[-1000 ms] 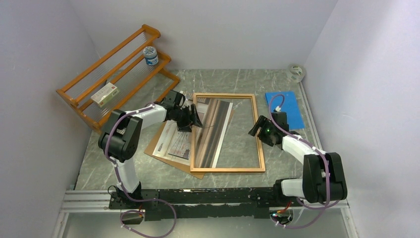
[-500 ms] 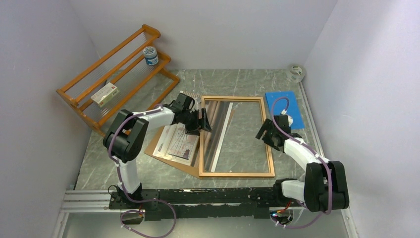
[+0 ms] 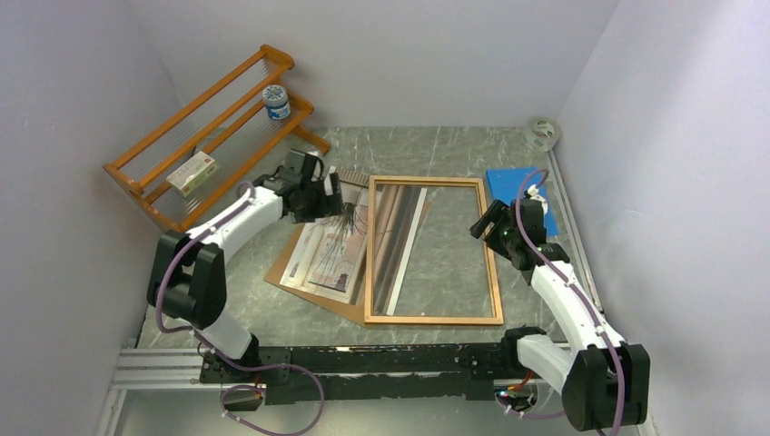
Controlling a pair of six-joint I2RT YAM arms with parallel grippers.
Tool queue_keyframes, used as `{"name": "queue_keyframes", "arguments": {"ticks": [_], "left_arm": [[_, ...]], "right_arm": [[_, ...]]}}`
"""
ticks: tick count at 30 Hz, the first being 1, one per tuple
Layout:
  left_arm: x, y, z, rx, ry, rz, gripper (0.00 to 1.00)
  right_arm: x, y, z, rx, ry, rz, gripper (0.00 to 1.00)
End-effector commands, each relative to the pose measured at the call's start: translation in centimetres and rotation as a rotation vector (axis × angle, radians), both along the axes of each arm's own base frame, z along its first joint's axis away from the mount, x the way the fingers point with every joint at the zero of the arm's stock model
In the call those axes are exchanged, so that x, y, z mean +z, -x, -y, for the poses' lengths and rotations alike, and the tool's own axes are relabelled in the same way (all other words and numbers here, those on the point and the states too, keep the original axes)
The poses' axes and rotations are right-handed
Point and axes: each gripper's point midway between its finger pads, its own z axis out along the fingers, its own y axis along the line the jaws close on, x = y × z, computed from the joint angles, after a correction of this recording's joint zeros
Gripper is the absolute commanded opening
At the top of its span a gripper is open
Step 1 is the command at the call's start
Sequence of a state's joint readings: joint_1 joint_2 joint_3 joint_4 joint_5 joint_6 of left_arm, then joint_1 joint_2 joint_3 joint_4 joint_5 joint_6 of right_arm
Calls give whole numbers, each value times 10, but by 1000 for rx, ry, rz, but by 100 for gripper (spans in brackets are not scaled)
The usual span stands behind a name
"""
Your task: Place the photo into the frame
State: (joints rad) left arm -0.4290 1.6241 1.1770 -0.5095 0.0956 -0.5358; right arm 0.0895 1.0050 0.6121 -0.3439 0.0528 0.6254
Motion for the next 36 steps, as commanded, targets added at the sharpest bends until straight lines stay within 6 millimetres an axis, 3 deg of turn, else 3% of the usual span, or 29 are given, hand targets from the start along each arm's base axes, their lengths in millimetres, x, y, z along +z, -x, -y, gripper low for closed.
{"name": "queue_keyframes", "arguments": {"ticks": [1,5,8,12,16,24,30,36], "left_arm": [[1,-15,-50,133,-79,23,92],[-9,-31,-71,189,-25,-5,89],[-12,-44,-76,200,51,-10,86],[-15,-63,-74,175,96,12,83],[-33,-74,-71,125,130,-31,80],[-32,-107,-64,49,170,69,78],[-37,-139,-57,4,184,161,78],[-59,-153,-50,16,226,125,75]], "right_arm": [[25,-5,-42,95,-197,64,76],[37,-8,-73,151,-259,93,74],[38,-10,-102,191,-268,87,72],[40,-12,-157,286,-332,79,68],[38,-8,-219,404,-373,51,65],[10,2,-326,577,-409,-79,60],[-17,19,-371,646,-475,-191,57],[-45,29,-389,650,-493,-286,53]]}}
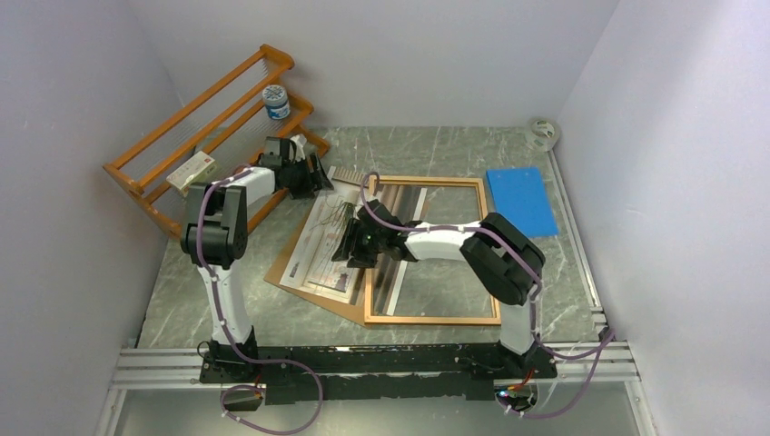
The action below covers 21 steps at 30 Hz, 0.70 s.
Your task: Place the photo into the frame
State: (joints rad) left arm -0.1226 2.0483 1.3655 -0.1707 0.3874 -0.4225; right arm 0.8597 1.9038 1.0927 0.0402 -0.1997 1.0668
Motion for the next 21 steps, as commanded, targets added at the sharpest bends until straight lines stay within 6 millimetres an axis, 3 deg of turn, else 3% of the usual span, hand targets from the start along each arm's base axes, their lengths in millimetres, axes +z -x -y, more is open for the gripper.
{"name": "queue_keyframes", "arguments": {"ticks": [1,10,21], "left_arm": [[0,-19,7,-12,36,51,72],[3,-24,24,-45,146,30,60],[43,-17,34,-68,301,47,55]], "right_arm": [[10,-1,-24,8,-76,-35,52],[-25,8,-17,-25,-1,-146,47],[-70,12,4,-35,187,-210,44]]}}
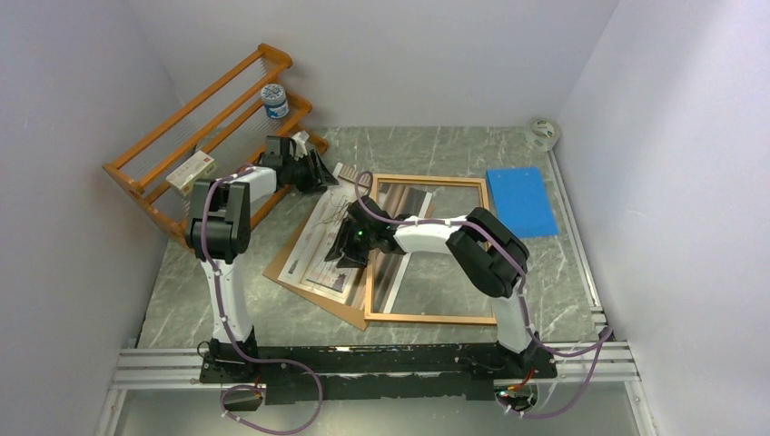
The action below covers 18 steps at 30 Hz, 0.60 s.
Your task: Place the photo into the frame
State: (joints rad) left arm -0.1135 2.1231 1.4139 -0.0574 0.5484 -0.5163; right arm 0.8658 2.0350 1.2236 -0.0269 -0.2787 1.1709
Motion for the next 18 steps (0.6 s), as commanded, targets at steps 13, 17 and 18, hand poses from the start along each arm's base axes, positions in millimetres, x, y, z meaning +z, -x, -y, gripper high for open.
{"name": "queue_keyframes", "arguments": {"ticks": [13,17,18], "left_arm": [[25,4,11,-44,225,-43,63],[19,16,9,-22,223,-106,68],[17,19,8,-19,219,-115,68]], "right_arm": [[-75,15,41,4,261,-61,44],[-75,15,40,7,258,-59,44],[-75,15,40,7,257,-60,44]]}}
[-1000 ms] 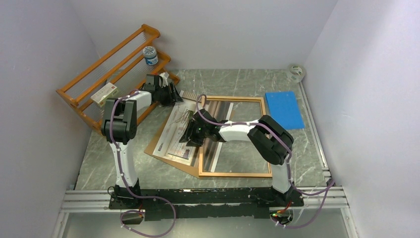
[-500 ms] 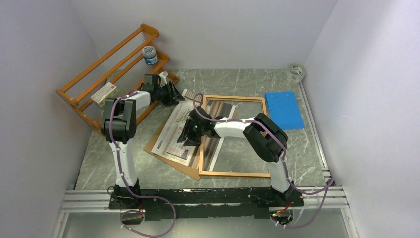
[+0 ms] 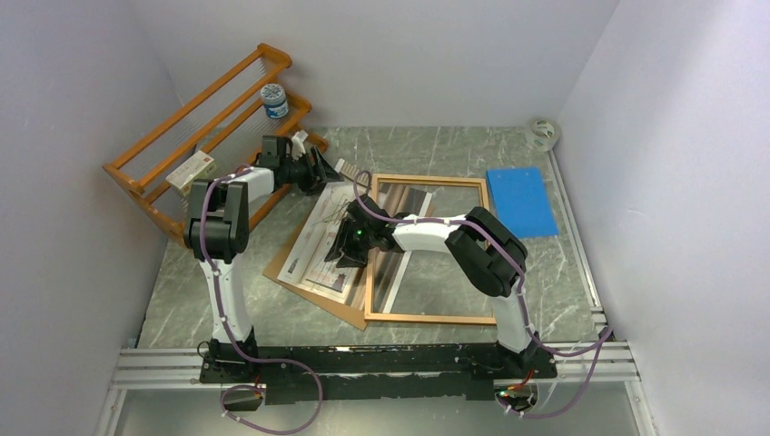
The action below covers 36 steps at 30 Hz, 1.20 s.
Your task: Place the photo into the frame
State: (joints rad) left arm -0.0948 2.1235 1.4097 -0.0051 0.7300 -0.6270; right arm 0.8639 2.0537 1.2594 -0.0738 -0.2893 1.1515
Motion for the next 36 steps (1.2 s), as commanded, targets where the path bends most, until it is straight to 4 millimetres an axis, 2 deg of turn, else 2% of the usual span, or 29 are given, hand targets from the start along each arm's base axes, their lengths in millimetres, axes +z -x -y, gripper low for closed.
{"name": "queue_keyframes", "arguments": {"ticks": [1,3,9,14,17,19,23,27,33,36], "left_arm": [[-8,14,-9,30,22,-86,68],[-14,19,-13,27,-12,-94,67],[-27,32,-18,-43,-81,-80,53],[-19,40,-13,-120,-65,-52,39],[-14,41,-16,-112,-91,-52,22],[-9,42,-22,-87,-132,-43,16],[13,43,-35,-43,-212,-3,3],[43,42,-50,8,-311,38,2],[102,43,-66,60,-403,99,2],[132,45,-70,77,-433,147,3]], "right_arm": [[-72,15,40,-10,234,-45,44],[-72,15,40,-10,231,-44,44],[-71,15,38,0,213,-36,44],[-64,13,34,26,190,0,44],[-50,7,30,41,170,43,44],[-39,3,28,49,165,77,45],[-15,-11,30,53,193,166,50],[1,-25,37,50,250,245,57],[16,-39,45,21,316,301,60],[33,-44,48,1,311,341,61]]}}
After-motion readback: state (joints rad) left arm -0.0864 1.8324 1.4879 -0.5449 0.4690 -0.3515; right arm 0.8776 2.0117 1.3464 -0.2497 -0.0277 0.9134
